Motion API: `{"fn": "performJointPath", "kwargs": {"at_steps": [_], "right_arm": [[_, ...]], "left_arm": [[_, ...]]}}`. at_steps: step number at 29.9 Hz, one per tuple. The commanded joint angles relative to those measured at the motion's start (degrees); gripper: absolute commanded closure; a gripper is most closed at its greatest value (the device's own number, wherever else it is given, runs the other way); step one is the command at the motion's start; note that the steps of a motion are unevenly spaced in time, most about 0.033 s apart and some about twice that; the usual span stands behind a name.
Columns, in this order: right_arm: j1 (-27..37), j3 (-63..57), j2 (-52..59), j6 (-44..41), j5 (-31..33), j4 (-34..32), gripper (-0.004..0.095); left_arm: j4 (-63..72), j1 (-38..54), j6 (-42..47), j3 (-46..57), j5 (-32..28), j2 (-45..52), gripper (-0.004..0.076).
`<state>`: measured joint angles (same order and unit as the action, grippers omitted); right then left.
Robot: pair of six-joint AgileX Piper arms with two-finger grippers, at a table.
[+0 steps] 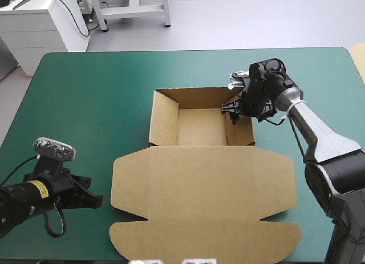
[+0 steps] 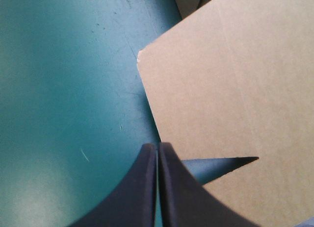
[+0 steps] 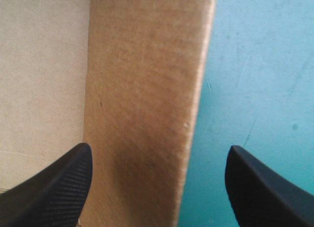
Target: Fold the box
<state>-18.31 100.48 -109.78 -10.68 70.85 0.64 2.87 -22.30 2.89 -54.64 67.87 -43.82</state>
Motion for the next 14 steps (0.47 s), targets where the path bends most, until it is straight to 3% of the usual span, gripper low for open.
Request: {"fn": "performJointPath", "kwargs": {"at_steps": [1, 14], "right_arm": [[0.4, 1.4, 2.8, 0.8, 0.5, -0.6, 0.024], [0.4, 1.4, -0.2, 0.8, 0.5, 1.7, 0.0256]], "left_arm": [[0.5, -0.1, 0.1, 3.6, -7.2, 3.3, 0.0731], [0.5, -0.1, 0.1, 9.3, -9.0, 6.6, 0.0731]]}}
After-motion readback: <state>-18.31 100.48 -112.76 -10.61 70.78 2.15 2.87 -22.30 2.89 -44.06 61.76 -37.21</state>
